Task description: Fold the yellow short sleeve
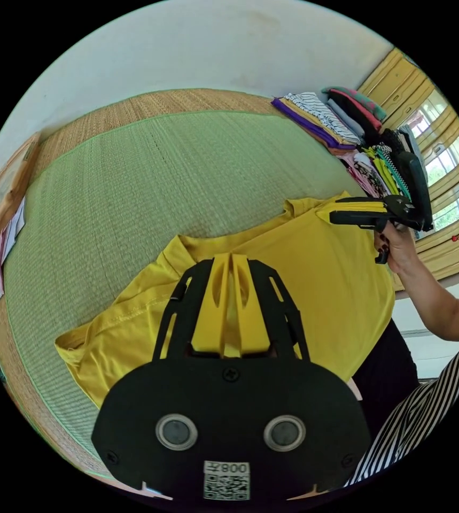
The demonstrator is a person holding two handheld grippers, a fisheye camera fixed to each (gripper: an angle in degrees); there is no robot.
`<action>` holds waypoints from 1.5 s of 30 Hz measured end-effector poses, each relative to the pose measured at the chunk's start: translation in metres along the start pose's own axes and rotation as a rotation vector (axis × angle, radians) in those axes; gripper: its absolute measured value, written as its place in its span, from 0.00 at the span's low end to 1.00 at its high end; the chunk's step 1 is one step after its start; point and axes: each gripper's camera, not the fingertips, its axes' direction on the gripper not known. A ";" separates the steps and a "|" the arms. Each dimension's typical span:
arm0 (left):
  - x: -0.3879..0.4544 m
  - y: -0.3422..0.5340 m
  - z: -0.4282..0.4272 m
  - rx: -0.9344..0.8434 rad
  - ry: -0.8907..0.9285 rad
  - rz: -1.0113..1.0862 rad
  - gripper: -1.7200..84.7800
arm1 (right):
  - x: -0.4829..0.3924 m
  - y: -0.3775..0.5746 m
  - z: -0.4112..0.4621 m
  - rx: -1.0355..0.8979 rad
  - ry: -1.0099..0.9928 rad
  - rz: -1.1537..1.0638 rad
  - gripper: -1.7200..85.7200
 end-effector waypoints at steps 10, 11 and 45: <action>-0.004 0.041 0.015 0.034 0.019 -0.045 0.04 | 0.022 0.027 -0.002 0.030 0.069 0.094 0.02; -0.005 0.045 0.017 0.035 0.020 -0.050 0.04 | 0.026 0.025 0.006 0.009 0.069 0.106 0.02; -0.067 0.471 -0.018 0.031 0.117 -0.649 0.13 | -0.176 0.088 0.042 -0.175 -0.262 -0.178 0.02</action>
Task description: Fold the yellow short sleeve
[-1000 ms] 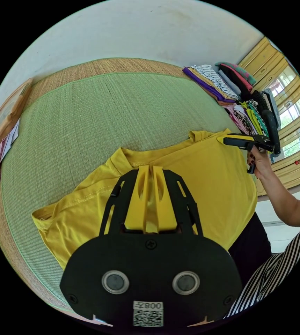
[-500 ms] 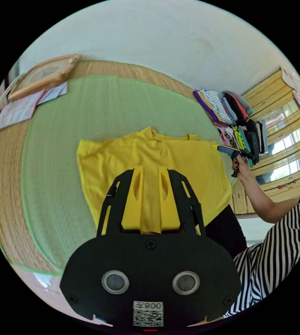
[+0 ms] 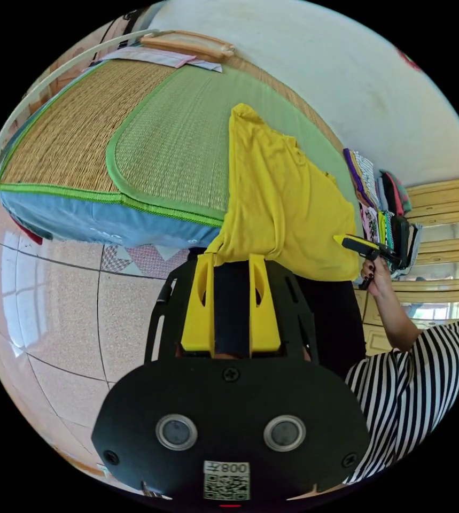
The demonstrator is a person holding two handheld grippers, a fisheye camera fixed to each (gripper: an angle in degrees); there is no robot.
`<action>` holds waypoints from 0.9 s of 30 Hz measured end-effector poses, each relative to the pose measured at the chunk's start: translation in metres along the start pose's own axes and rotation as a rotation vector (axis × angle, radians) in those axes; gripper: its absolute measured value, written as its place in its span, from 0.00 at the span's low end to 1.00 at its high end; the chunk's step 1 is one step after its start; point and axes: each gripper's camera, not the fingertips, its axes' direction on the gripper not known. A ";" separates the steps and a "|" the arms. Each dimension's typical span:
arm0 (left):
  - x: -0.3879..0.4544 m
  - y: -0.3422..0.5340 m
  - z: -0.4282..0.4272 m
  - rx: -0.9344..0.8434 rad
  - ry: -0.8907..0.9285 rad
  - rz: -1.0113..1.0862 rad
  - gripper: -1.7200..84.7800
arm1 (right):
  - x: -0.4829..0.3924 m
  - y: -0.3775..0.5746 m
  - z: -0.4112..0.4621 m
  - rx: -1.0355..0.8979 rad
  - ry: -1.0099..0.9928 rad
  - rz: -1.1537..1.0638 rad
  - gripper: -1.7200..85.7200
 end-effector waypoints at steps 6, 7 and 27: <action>-0.037 0.007 0.016 -0.035 0.121 0.042 0.05 | -0.011 0.001 0.019 -0.062 0.048 0.002 0.02; -0.040 0.008 0.010 -0.024 0.133 0.074 0.04 | -0.010 0.001 0.022 -0.072 0.055 0.004 0.02; -0.128 0.051 -0.010 0.073 0.028 0.026 0.02 | 0.008 0.004 0.025 -0.066 -0.072 0.059 0.02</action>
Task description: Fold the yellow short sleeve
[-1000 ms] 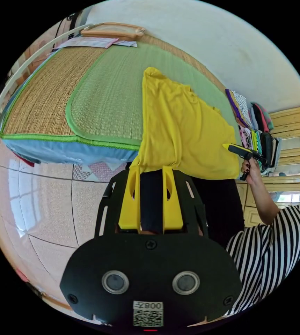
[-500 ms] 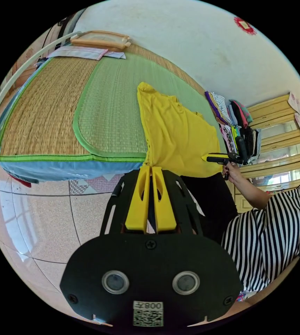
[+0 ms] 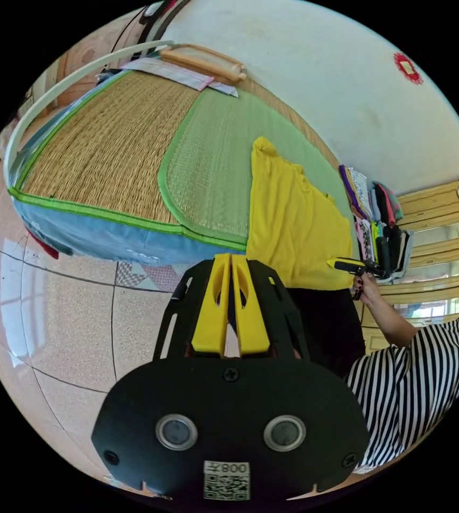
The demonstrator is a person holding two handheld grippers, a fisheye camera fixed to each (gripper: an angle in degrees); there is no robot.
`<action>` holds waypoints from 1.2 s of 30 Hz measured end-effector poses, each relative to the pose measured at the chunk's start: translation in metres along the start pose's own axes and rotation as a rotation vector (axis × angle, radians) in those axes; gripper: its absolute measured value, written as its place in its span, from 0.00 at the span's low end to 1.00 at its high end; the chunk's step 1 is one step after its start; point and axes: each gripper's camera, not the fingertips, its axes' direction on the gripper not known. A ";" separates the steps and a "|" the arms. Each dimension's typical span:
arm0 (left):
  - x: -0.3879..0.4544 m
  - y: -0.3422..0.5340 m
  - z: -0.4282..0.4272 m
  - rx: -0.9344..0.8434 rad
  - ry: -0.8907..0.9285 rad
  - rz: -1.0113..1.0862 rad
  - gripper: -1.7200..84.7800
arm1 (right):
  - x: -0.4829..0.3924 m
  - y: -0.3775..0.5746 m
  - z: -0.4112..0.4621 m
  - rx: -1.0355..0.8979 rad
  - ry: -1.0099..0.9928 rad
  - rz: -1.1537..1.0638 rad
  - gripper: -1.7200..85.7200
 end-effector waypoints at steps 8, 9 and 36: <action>0.045 -0.037 0.049 -0.019 0.066 0.169 0.02 | -0.009 0.012 -0.023 0.049 0.026 0.012 0.02; 0.045 -0.041 0.054 -0.031 0.055 0.166 0.02 | -0.006 0.016 -0.032 0.069 0.054 0.026 0.02; 0.039 -0.056 0.065 -0.065 -0.150 0.103 0.03 | 0.117 0.143 -0.123 0.195 0.335 0.413 0.02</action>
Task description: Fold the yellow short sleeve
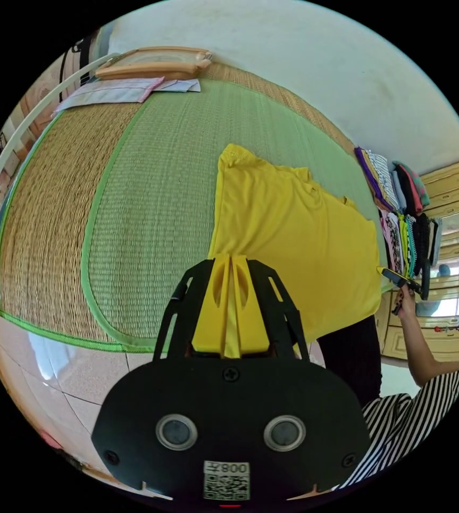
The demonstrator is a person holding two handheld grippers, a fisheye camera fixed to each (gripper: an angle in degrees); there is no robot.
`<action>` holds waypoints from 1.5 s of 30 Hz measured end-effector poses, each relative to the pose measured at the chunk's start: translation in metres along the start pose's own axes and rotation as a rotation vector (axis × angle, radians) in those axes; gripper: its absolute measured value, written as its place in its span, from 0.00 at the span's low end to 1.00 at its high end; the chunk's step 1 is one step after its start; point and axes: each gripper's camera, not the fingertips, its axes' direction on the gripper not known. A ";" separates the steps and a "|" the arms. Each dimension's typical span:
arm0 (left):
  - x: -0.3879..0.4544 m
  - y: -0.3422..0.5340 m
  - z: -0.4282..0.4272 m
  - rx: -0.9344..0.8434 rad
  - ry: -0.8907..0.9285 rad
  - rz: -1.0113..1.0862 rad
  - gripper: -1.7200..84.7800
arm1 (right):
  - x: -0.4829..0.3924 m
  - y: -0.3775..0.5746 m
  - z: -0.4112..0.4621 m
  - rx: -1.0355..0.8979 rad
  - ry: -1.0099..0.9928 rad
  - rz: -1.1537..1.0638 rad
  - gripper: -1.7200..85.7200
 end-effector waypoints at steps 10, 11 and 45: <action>-0.025 0.078 -0.026 0.018 0.180 -0.143 0.10 | 0.065 0.092 -0.022 0.014 -0.104 0.090 0.08; -0.027 0.084 -0.025 0.007 0.186 -0.160 0.10 | 0.074 0.101 -0.019 0.000 -0.109 0.106 0.08; 0.075 0.106 -0.100 -0.068 0.181 -0.284 0.07 | 0.308 0.262 0.017 0.058 -0.503 0.281 0.11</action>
